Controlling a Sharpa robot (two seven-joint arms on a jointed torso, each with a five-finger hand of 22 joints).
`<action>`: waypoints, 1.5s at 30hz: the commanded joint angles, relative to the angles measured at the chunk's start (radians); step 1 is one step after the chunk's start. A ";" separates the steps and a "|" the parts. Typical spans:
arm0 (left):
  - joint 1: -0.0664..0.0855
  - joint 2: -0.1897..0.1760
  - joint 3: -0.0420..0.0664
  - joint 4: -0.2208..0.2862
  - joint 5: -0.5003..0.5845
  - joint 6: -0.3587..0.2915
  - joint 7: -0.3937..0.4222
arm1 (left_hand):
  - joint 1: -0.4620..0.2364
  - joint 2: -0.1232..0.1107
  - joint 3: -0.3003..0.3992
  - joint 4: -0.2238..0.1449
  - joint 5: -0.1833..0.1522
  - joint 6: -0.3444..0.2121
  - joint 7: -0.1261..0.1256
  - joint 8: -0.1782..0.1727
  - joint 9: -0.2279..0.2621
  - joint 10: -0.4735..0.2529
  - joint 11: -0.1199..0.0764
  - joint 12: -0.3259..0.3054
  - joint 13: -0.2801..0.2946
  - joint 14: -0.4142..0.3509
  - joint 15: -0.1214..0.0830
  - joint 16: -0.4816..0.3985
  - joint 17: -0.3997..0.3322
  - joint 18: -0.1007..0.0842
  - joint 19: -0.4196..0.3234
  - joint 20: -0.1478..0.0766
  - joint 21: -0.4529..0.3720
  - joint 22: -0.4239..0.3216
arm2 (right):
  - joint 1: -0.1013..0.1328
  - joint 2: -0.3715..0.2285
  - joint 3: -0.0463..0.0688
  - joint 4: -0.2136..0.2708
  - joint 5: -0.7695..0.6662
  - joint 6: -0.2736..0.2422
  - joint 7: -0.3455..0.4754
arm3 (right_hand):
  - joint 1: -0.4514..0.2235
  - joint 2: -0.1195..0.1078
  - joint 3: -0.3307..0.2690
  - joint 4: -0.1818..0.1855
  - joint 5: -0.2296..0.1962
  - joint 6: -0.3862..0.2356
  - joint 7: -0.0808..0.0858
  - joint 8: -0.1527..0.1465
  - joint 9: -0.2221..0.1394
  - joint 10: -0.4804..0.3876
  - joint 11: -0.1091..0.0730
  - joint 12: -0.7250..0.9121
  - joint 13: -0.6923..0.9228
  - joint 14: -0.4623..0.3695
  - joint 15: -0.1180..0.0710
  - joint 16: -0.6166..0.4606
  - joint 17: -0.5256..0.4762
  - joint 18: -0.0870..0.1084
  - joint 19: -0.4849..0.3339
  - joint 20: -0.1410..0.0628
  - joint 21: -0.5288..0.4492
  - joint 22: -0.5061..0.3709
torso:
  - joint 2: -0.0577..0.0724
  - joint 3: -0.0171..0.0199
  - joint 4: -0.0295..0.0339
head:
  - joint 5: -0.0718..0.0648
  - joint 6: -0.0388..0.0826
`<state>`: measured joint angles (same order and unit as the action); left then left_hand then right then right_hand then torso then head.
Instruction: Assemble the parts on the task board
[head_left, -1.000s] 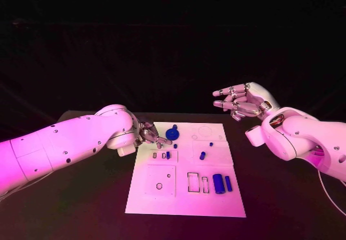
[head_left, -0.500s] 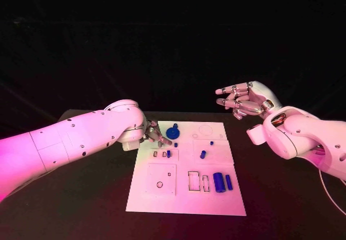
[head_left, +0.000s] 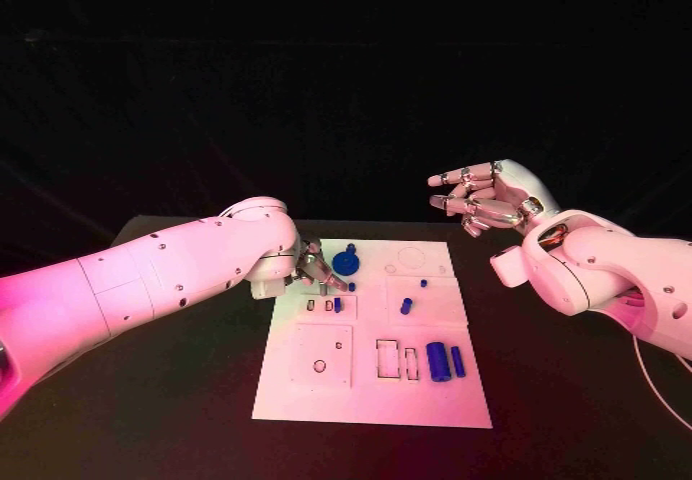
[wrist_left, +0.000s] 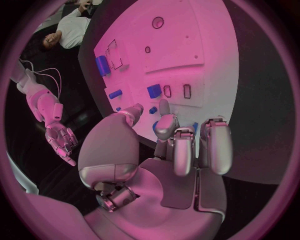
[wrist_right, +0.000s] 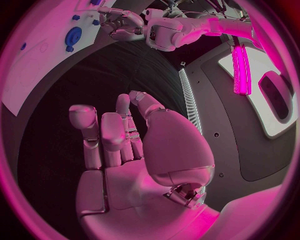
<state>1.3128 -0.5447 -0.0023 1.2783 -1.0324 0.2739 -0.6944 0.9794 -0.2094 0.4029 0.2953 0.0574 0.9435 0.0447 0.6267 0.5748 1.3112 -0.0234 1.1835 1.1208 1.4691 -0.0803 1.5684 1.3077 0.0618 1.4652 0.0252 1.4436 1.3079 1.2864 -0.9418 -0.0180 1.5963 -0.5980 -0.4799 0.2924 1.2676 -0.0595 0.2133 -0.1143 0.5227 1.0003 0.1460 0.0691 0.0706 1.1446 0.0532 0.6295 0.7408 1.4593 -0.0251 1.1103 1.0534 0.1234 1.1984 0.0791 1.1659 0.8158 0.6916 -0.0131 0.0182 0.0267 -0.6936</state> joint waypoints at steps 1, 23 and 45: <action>0.000 0.007 0.000 -0.002 0.001 0.032 -0.011 | -0.019 -0.004 -0.022 -0.001 0.005 -0.009 0.000 0.005 0.006 0.003 0.000 0.008 0.003 0.102 -0.002 0.002 0.263 -0.017 0.025 0.003 0.005 0.075 | -0.001 0.003 0.000 -0.002 -0.017 0.005 0.002 | 0.003 -0.011 0.007 0.001 0.005 -0.005 0.000 0.000 -0.001 -0.006 -0.002 -0.006 -0.002 0.006 -0.001 -0.004 0.000 0.019 -0.008 0.001 -0.003 -0.002 | -0.001 0.0006 -0.0011 | -0.001 -0.002; -0.008 0.039 -0.001 -0.032 -0.005 0.069 -0.015 | -0.020 0.004 -0.058 -0.002 0.005 -0.009 -0.002 0.011 0.018 0.007 -0.002 0.014 0.009 0.102 -0.004 0.002 0.263 -0.019 0.027 0.001 0.009 0.081 | -0.002 0.011 -0.002 -0.007 -0.024 0.020 -0.009 | -0.007 -0.013 0.014 0.004 0.013 -0.005 0.001 0.001 -0.001 -0.007 -0.001 -0.008 -0.005 0.008 0.000 -0.003 0.005 0.021 -0.012 0.002 -0.009 -0.010 | 0.001 -0.0011 0.0014 | -0.004 -0.011; -0.022 0.052 -0.001 -0.060 -0.001 0.080 -0.016 | 0.026 0.048 -0.197 -0.002 0.005 -0.016 -0.003 0.013 0.045 0.006 -0.002 0.015 0.009 0.102 -0.004 0.002 0.263 -0.019 0.027 0.001 0.008 0.086 | -0.003 0.013 -0.003 -0.011 -0.031 0.028 -0.020 | -0.010 -0.013 0.018 0.005 0.016 -0.004 0.001 0.001 0.000 -0.007 -0.001 -0.009 -0.008 0.008 0.000 -0.004 0.005 0.021 -0.013 0.002 -0.012 -0.015 | 0.001 0.0006 0.0015 | -0.005 -0.021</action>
<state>1.2911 -0.4952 -0.0034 1.2198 -1.0344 0.3336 -0.6976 1.0056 -0.1680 0.2128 0.2919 0.0574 0.9342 0.0427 0.6346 0.6187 1.3113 -0.0233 1.1968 1.1309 1.4691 -0.0802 1.5684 1.3073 0.0620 1.4651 0.0253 1.4484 1.3076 1.2841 -0.9295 -0.0204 1.5847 -0.6165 -0.4691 0.2750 1.2596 -0.0674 0.2256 -0.1105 0.5366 1.0004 0.1457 0.0692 0.0707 1.1452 0.0537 0.6258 0.7342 1.4593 -0.0251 1.1103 1.0563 0.1344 1.1909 0.0790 1.1575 0.8021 0.6925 -0.0131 0.0192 0.0212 -0.7134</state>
